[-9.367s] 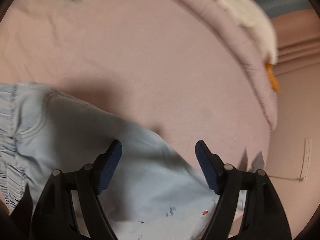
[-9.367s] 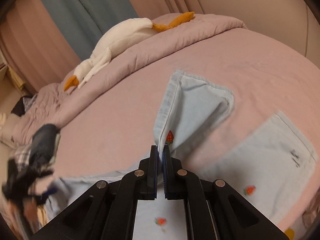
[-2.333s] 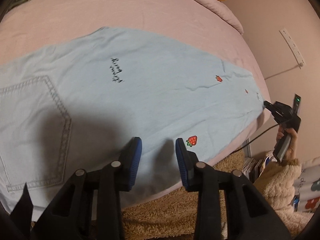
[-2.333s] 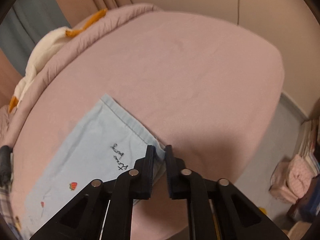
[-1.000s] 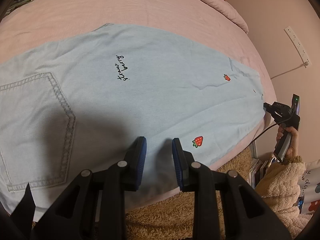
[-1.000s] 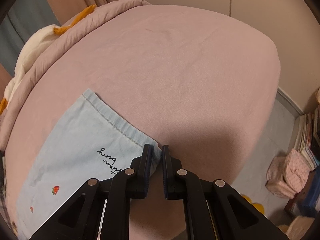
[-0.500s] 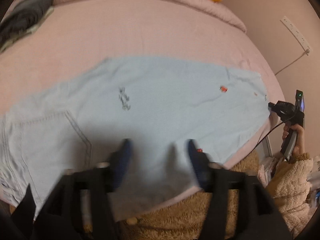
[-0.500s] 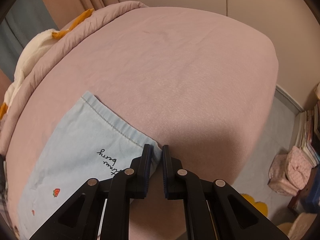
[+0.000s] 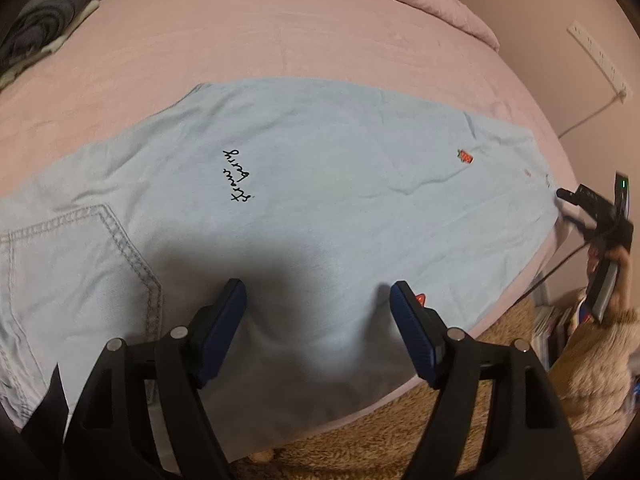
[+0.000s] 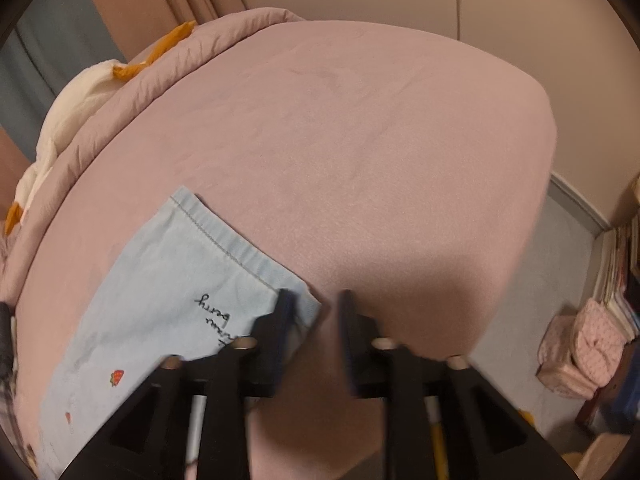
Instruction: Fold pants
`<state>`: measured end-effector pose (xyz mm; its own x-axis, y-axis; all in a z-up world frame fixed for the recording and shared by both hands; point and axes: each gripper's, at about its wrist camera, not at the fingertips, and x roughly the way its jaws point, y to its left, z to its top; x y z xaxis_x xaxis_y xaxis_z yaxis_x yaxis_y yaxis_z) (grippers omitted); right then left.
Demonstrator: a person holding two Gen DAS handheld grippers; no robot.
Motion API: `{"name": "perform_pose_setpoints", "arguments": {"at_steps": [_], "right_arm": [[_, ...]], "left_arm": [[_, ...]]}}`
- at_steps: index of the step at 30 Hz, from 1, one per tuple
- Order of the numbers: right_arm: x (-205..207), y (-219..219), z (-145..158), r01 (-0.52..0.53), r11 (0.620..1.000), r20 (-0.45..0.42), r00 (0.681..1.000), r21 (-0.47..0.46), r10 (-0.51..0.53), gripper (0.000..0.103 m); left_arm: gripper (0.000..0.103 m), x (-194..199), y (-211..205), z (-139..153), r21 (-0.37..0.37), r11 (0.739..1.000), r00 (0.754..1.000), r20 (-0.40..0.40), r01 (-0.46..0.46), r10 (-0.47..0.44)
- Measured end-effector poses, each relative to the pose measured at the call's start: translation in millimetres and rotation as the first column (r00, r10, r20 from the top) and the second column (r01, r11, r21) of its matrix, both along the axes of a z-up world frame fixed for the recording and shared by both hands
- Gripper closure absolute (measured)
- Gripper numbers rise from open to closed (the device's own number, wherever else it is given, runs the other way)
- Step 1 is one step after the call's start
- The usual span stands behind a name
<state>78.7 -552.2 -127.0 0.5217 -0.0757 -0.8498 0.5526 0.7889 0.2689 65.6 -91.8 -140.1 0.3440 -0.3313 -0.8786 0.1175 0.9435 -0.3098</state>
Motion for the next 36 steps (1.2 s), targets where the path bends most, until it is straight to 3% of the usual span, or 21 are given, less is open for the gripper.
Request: {"name": "perform_pose_setpoints", "arguments": {"at_steps": [2,6,10,12,13,15,17,19,22,25,29,32,36], "right_arm": [[-10,-4,6,0.032,1.000,0.024,0.999,0.000,-0.032,0.024],[-15,-11,9,0.030,0.997,0.079,0.996,0.072,-0.035,0.024],[1,-8,-14,-0.017,0.979,0.096,0.995,0.202,-0.002,0.024],[10,-1,-17,-0.009,0.989,0.097,0.995,0.150,-0.005,0.025],[14,1,-16,-0.014,0.991,0.110,0.994,0.135,-0.001,0.028],[23,4,-19,-0.022,0.987,0.129,0.992,0.160,0.001,0.065],[33,5,-20,-0.019,0.986,0.126,0.992,0.166,-0.002,0.078],[37,11,-8,-0.041,0.985,0.135,0.991,0.169,0.018,0.084],[30,27,38,-0.097,0.993,0.217,0.973,0.065,0.081,0.084],[18,68,100,-0.227,0.972,0.322,0.917,-0.059,0.234,0.084],[-2,158,160,-0.435,0.867,0.379,0.780,-0.244,0.498,0.085],[-9,223,162,-0.582,0.769,0.383,0.669,-0.264,0.637,0.085],[-5,303,120,-0.747,0.633,0.325,0.559,-0.202,0.763,0.085]], "left_arm": [[0.027,1,2,0,-0.026,1.000,1.000,-0.005,-0.009,0.008],[0.013,5,5,0,-0.103,0.995,1.000,-0.021,-0.012,0.010],[0.007,4,3,1,-0.122,0.993,1.000,-0.018,-0.005,0.002],[0.007,3,2,2,-0.116,0.993,1.000,-0.014,0.002,-0.003],[0.007,2,2,2,-0.118,0.993,1.000,-0.011,0.002,-0.003],[0.009,2,3,3,-0.127,0.992,1.000,-0.006,0.000,0.000],[0.017,2,5,5,-0.132,0.991,1.000,-0.002,-0.011,0.010],[0.035,0,13,9,-0.153,0.988,1.000,-0.003,-0.016,0.016],[0.043,-1,22,19,-0.181,0.983,1.000,0.027,-0.006,0.011],[0.043,-2,33,32,-0.179,0.983,0.996,0.065,-0.043,0.055],[0.043,0,45,42,-0.254,0.965,0.994,0.077,-0.061,0.083],[0.041,1,51,44,-0.271,0.959,0.991,0.080,-0.078,0.103],[0.041,1,52,45,-0.283,0.956,0.991,0.085,-0.077,0.105]]}}
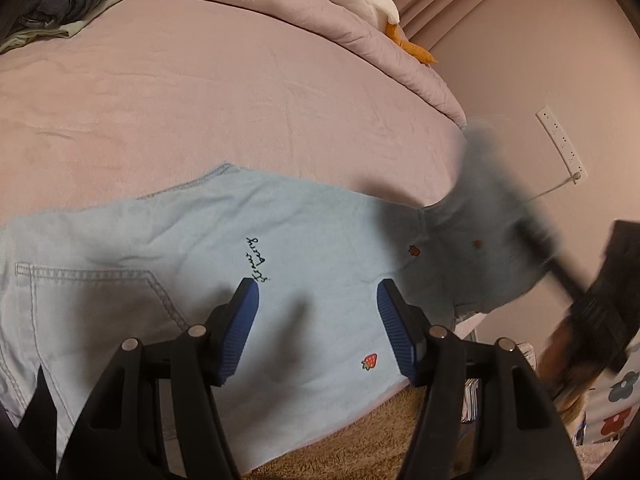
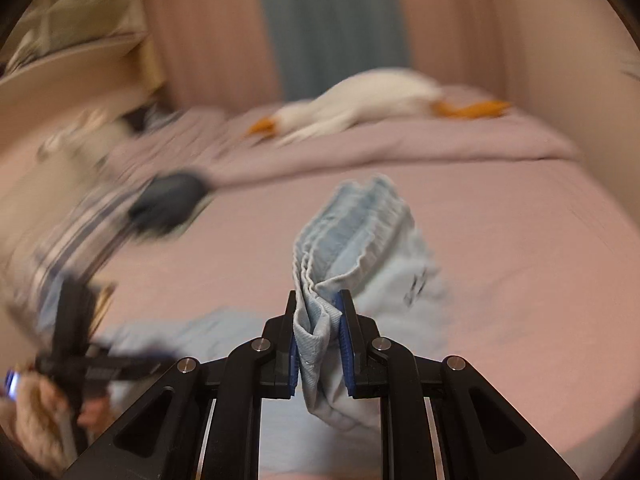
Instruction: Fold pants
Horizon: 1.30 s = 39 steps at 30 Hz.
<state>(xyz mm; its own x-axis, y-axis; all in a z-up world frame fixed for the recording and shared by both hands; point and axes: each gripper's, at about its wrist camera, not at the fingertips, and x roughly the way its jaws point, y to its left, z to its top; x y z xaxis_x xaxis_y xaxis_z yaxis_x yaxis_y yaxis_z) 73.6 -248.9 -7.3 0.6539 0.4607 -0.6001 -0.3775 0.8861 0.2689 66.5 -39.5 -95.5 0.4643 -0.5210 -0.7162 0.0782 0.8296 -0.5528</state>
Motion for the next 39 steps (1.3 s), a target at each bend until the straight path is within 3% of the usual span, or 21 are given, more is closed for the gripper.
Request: {"name": "perform_pose_setpoints", "arguments": {"at_steps": [4,8,10,14,18,20,21,22,23,27,31,35,37,39], "right_arm": [[12,58,-60,-0.112,0.994,-0.182,0.977,0.002,0.111,0.084],[14,84,-100,-0.124,0.990,-0.285,0.953,-0.071,0.099,0.084],[15,80,-99,-0.127,0.991,-0.299,0.948,-0.031,0.112,0.078],[3,53,-80,-0.095,0.995,-0.297,0.949,0.037,0.102,0.048],[-13,7,-65,0.030,0.999,-0.262,0.965,0.037,-0.019,0.048],[-14,-20,-65,0.150,0.989,-0.255,0.956,0.001,-0.145,0.048],[-16,-29,-67,0.201,0.979,-0.255,0.947,-0.012,-0.198,0.048],[-15,-41,-71,0.258,0.966,-0.269,0.929,-0.020,-0.254,0.048],[-15,-50,-75,0.291,0.956,-0.288,0.914,-0.022,-0.285,0.048],[-15,-70,-88,0.381,0.924,-0.354,0.860,-0.032,-0.367,0.048],[-23,-81,-81,0.390,0.921,-0.343,0.863,-0.010,-0.370,0.048],[-29,-71,-80,0.363,0.931,-0.323,0.878,-0.031,-0.353,0.048],[-25,-70,-92,0.343,0.938,-0.347,0.876,-0.043,-0.336,0.048],[-22,-65,-99,0.341,0.938,-0.366,0.866,-0.065,-0.340,0.048]], "left_arm": [[0.040,6,-2,-7,-0.001,1.000,0.999,-0.027,0.022,-0.022],[0.039,17,-8,-13,0.002,0.999,0.998,-0.051,0.032,-0.032],[0.038,21,-12,-15,-0.011,0.999,0.997,-0.062,0.053,-0.053],[0.038,41,-29,-19,-0.002,0.995,0.990,-0.097,0.103,-0.102],[0.039,56,-56,-29,-0.027,0.984,0.976,-0.129,0.175,-0.177],[0.041,57,-70,-34,-0.001,0.980,0.971,-0.131,0.200,-0.199],[0.053,57,-77,-35,0.018,0.977,0.971,-0.119,0.212,-0.208],[0.083,56,-84,-39,0.026,0.972,0.967,-0.118,0.232,-0.227],[0.094,57,-91,-45,0.021,0.967,0.958,-0.140,0.254,-0.249],[0.096,40,-92,-32,0.086,0.964,0.965,-0.101,0.253,-0.244],[0.095,25,-77,-11,0.083,0.968,0.971,-0.054,0.236,-0.232],[0.093,28,-64,-25,0.159,0.971,0.983,-0.075,0.180,-0.170],[0.092,33,-60,-42,0.104,0.978,0.978,-0.124,0.180,-0.167],[0.091,32,-56,-42,0.094,0.980,0.980,-0.117,0.175,-0.163]]}}
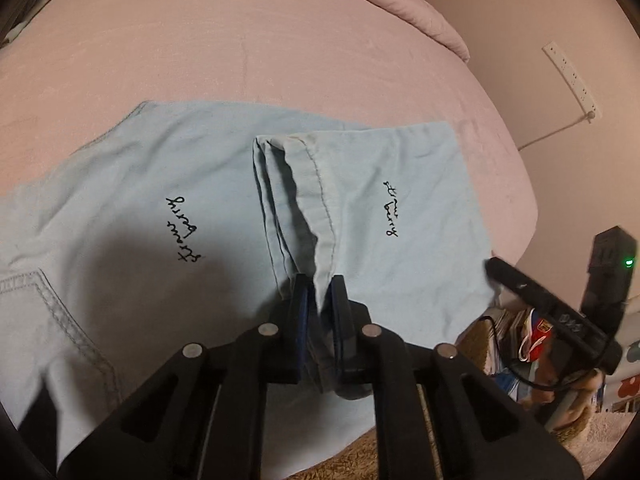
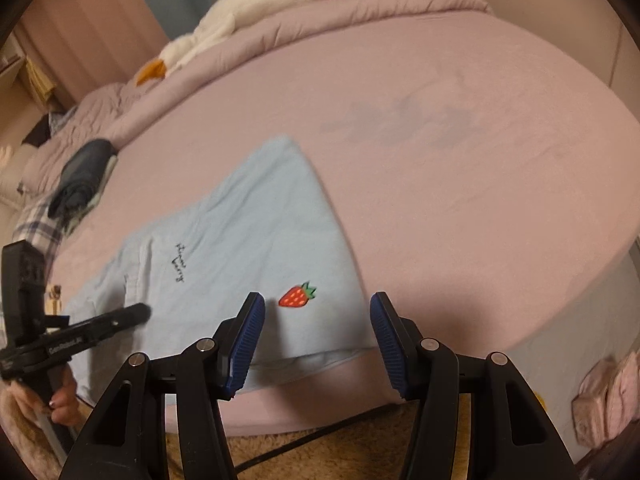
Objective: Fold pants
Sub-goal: 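Fold the leg edge with the left tool toward the jeans center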
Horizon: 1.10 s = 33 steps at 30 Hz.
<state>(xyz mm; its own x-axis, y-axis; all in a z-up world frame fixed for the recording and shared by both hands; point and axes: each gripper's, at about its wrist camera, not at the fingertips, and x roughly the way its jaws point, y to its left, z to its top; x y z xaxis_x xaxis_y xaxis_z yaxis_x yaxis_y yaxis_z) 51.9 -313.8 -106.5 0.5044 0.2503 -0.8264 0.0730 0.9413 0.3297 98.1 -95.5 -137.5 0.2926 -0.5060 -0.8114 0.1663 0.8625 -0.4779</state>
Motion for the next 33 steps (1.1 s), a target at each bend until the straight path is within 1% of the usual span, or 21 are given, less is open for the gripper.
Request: {"name": "perform_pose_setpoints", "arguments": {"at_steps": [2,5,6,8,10,11,13,14,16,18,20,21,22,23,25,27,28,30,31,32,33], "right_arm": [[2,1,-1,0.004,1.000,-0.006,1.000,-0.010,-0.004,0.048],[0,-5,3,0.016,1.000,-0.008,1.000,0.023,-0.016,0.048],[-2,-8,4,0.023,0.999,-0.008,1.000,0.027,-0.023,0.048],[-5,-13,8,0.041,0.999,-0.001,0.999,0.026,-0.041,0.048],[-9,-17,10,0.054,0.998,0.003,0.999,0.026,-0.054,0.048],[-10,-18,11,0.060,0.998,0.004,0.998,0.029,-0.060,0.048],[-13,-18,11,0.065,0.997,0.009,0.998,0.031,-0.065,0.048],[-14,-18,11,0.066,0.997,0.011,0.998,0.032,-0.066,0.048],[-14,-16,10,0.062,0.997,0.008,0.998,0.039,-0.063,0.048],[-12,-13,8,0.050,0.998,0.005,0.999,0.044,-0.050,0.048],[-12,-11,5,0.043,0.998,-0.003,0.999,0.050,-0.043,0.048],[-12,-11,4,0.040,0.998,-0.005,0.999,0.053,-0.040,0.048],[-10,-10,3,0.038,0.998,-0.007,0.999,0.056,-0.037,0.048],[-9,-10,3,0.036,0.997,-0.010,0.999,0.061,-0.035,0.048],[-7,-8,5,0.033,0.998,-0.010,0.999,0.054,-0.033,0.048],[-7,-6,9,0.026,0.999,0.001,1.000,0.037,-0.026,0.048],[-8,-5,12,0.022,0.999,0.009,1.000,0.028,-0.022,0.048],[-8,-5,12,0.023,1.000,0.009,1.000,0.019,-0.024,0.048],[-8,-4,11,0.022,1.000,0.004,1.000,0.015,-0.023,0.048],[-7,-3,9,0.019,1.000,-0.001,1.000,0.014,-0.019,0.048],[-6,-2,6,0.014,1.000,-0.012,1.000,0.014,-0.014,0.048]], "left_arm": [[0.090,-2,1,4,0.015,1.000,1.000,0.005,-0.001,0.001],[0.088,-8,6,11,0.009,1.000,1.000,-0.001,-0.019,0.019],[0.090,-11,6,15,0.003,1.000,1.000,0.006,-0.018,0.018],[0.079,-19,8,20,0.013,1.000,1.000,0.008,-0.018,0.018],[0.046,-23,7,20,0.015,1.000,1.000,-0.018,-0.011,0.011],[0.042,-24,2,19,-0.003,1.000,1.000,-0.030,-0.001,0.001],[0.039,-27,0,15,-0.042,0.999,0.999,-0.050,0.020,-0.022],[0.038,-28,-4,11,-0.045,0.999,0.998,-0.063,0.026,-0.028],[0.040,-26,-13,4,-0.012,1.000,0.997,-0.072,0.027,-0.028],[0.042,-25,-22,3,0.001,0.999,0.998,-0.047,0.038,-0.038],[0.062,-22,-25,1,-0.001,0.999,0.998,-0.032,0.045,-0.045],[0.085,-20,-25,-3,-0.004,0.999,0.998,-0.044,0.038,-0.038],[0.085,-23,-18,-6,-0.017,0.999,0.998,-0.058,0.030,-0.031],[0.087,-22,-13,-6,-0.051,0.999,0.998,-0.068,0.012,-0.015],[0.090,-25,-4,4,-0.082,0.997,0.998,-0.062,0.003,-0.008],[0.091,-31,-4,15,-0.074,0.997,1.000,-0.021,0.005,-0.006],[0.091,-34,-4,19,-0.056,0.998,1.000,-0.008,0.012,-0.013],[0.090,-35,-3,19,-0.049,0.999,1.000,0.000,0.018,-0.018],[0.090,-34,-4,14,-0.047,0.999,1.000,-0.009,0.025,-0.026],[0.090,-31,-6,3,-0.032,0.999,0.999,-0.040,0.023,-0.024],[0.089,-29,-8,-3,-0.034,0.999,0.998,-0.056,0.015,-0.017]]}}
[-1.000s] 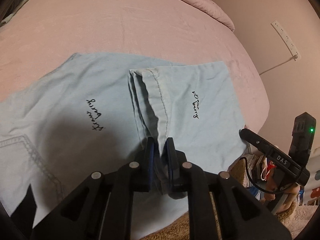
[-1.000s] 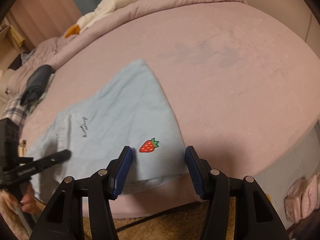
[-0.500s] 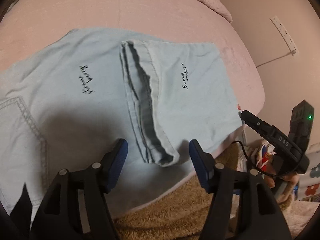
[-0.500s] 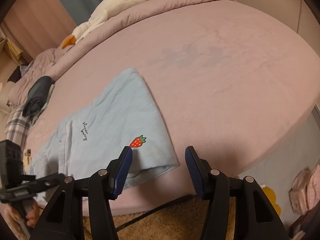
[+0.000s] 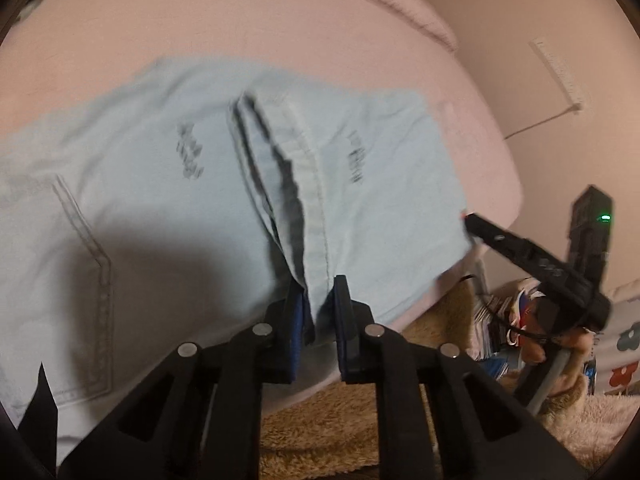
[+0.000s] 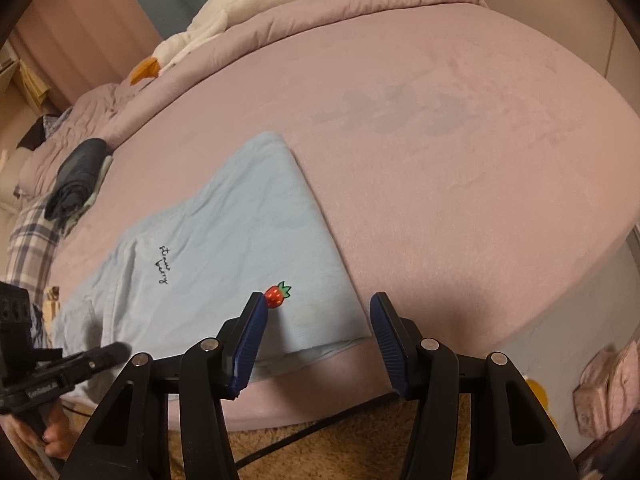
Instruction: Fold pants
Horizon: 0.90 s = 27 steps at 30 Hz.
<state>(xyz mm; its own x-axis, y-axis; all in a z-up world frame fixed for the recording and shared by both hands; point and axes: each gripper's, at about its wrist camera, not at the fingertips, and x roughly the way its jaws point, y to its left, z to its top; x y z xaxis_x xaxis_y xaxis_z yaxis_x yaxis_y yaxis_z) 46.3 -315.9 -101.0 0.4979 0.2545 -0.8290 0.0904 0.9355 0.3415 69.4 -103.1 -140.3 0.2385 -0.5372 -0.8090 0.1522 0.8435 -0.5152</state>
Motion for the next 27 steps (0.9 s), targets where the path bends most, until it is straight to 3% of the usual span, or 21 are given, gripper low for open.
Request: {"name": "perform_pose_setpoints", "arguments": {"at_steps": [9,11,13,14,17,23,27], "right_arm": [[4,1,-15,0.009,1.000,-0.051,0.999,-0.022,-0.010,0.048],[4,0,-15,0.010,1.000,-0.051,0.999,-0.022,-0.011,0.048],[5,-1,-15,0.008,1.000,-0.053,0.999,-0.017,-0.009,0.048],[5,-1,-15,0.008,1.000,-0.054,0.998,-0.013,-0.009,0.048],[6,-3,-16,0.007,1.000,-0.053,0.999,-0.007,-0.008,0.048],[12,-6,-1,-0.026,1.000,-0.042,0.999,0.012,0.027,0.048],[39,-6,36,-0.054,0.998,0.062,0.996,-0.045,0.057,0.048]], "left_arm": [[0.080,7,7,9,0.010,1.000,1.000,-0.002,0.006,-0.006],[0.074,11,11,19,0.025,1.000,0.999,0.031,-0.013,0.012],[0.054,21,16,27,0.012,0.999,0.998,0.063,-0.030,0.030],[0.052,28,17,29,0.013,0.999,0.997,0.071,-0.044,0.043],[0.052,57,17,28,-0.002,0.997,0.994,0.081,-0.074,0.074],[0.055,93,15,4,-0.012,0.993,0.993,0.021,-0.113,0.113],[0.080,90,16,4,0.059,0.990,0.991,0.064,-0.124,0.120]]}}
